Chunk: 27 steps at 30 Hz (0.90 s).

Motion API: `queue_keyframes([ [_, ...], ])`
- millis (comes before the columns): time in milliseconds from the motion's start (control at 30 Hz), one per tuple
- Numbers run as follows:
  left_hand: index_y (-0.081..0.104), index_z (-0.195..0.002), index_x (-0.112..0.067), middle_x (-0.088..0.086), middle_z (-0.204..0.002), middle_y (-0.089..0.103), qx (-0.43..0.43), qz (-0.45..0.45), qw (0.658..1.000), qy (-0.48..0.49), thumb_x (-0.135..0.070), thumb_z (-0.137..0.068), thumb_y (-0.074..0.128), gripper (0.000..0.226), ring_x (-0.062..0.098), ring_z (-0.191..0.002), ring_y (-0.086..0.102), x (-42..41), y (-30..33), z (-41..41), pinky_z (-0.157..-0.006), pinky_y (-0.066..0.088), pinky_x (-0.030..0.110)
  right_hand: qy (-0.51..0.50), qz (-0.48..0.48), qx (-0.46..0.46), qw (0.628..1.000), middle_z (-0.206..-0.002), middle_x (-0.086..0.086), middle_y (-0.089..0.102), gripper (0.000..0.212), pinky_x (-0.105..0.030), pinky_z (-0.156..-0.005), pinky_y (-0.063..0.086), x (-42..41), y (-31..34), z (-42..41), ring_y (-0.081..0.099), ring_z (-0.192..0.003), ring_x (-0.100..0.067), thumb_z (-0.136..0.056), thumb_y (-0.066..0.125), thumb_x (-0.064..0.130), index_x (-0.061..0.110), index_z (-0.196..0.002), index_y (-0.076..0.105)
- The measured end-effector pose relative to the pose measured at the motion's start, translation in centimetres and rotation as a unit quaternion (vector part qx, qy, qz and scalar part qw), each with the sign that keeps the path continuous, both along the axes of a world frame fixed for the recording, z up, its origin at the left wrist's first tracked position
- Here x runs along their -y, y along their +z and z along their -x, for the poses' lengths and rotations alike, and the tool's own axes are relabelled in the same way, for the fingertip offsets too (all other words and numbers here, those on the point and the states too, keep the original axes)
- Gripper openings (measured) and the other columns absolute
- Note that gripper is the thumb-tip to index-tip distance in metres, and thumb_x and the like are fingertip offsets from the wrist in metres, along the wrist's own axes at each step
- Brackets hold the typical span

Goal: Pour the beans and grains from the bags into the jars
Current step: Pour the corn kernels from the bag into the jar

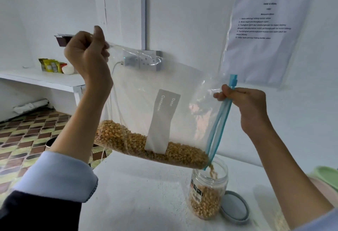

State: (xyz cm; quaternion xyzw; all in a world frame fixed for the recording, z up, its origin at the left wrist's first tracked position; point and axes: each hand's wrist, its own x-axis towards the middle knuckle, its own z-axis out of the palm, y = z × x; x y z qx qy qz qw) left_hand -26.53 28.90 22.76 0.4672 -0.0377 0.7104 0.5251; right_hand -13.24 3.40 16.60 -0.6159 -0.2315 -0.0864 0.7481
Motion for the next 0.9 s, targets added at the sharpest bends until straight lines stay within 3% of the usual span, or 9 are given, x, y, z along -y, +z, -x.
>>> queue_keyframes([
  [100,0.041,-0.05,-0.012,-0.009,-0.039,0.046,0.007,0.005,1.0,-0.004,-0.004,-0.084,0.062,0.04,0.012,-0.039,0.038,-0.1,0.1,0.2,-0.042,0.028,0.023,-0.029,-0.04,-0.002,0.999,-0.067,0.007,0.073,0.018,-0.011,-0.08,0.043,0.1,-0.3,0.1,0.066,-0.087,-0.016,-0.084,0.072,0.019,0.017,-0.066,0.071],
  [233,0.042,-0.052,-0.011,-0.009,-0.04,0.046,0.004,-0.004,1.0,0.001,-0.005,-0.084,0.062,0.038,0.011,-0.038,0.039,0.0,0.2,0.3,-0.041,0.029,0.023,-0.006,-0.033,-0.007,0.999,-0.07,0.001,0.074,0.023,-0.032,-0.101,0.045,0.1,-0.3,0.6,0.067,-0.09,-0.024,-0.082,0.073,0.017,0.018,-0.059,0.073],
  [433,0.041,-0.051,-0.012,-0.01,-0.038,0.044,0.007,-0.008,1.0,0.01,-0.004,-0.084,0.062,0.039,0.011,-0.038,0.039,0.2,0.6,0.4,-0.041,0.028,0.023,0.006,-0.038,-0.006,0.999,-0.073,-0.001,0.074,0.026,-0.04,-0.106,0.042,0.5,0.0,0.7,0.067,-0.094,-0.028,-0.082,0.073,0.019,0.022,-0.056,0.075],
  [600,0.038,-0.051,-0.013,-0.007,-0.039,0.044,0.017,0.007,1.0,0.003,-0.005,-0.084,0.062,0.042,0.012,-0.038,0.038,0.2,0.7,0.9,-0.041,0.025,0.023,0.008,-0.031,-0.011,0.999,-0.07,0.001,0.074,0.028,-0.04,-0.106,0.042,1.0,0.1,0.6,0.068,-0.083,-0.02,-0.083,0.072,0.019,0.02,-0.055,0.075],
  [733,0.039,-0.05,-0.012,-0.005,-0.04,0.046,0.013,-0.004,1.0,-0.001,-0.006,-0.084,0.063,0.041,0.013,-0.037,0.037,0.3,0.6,0.9,-0.041,0.026,0.022,-0.01,-0.036,-0.015,0.999,-0.068,0.006,0.073,0.016,-0.031,-0.098,0.046,0.9,-0.2,0.6,0.065,-0.075,-0.009,-0.084,0.071,0.019,0.016,-0.068,0.072],
  [900,0.042,-0.05,-0.012,-0.006,-0.04,0.047,0.013,-0.007,1.0,-0.005,-0.007,-0.084,0.063,0.04,0.013,-0.038,0.038,0.4,0.7,0.9,-0.042,0.027,0.022,-0.01,-0.027,-0.02,0.999,-0.07,0.004,0.074,0.016,-0.035,-0.105,0.043,1.0,0.0,0.6,0.067,-0.084,-0.016,-0.082,0.072,0.019,0.016,-0.066,0.072],
])
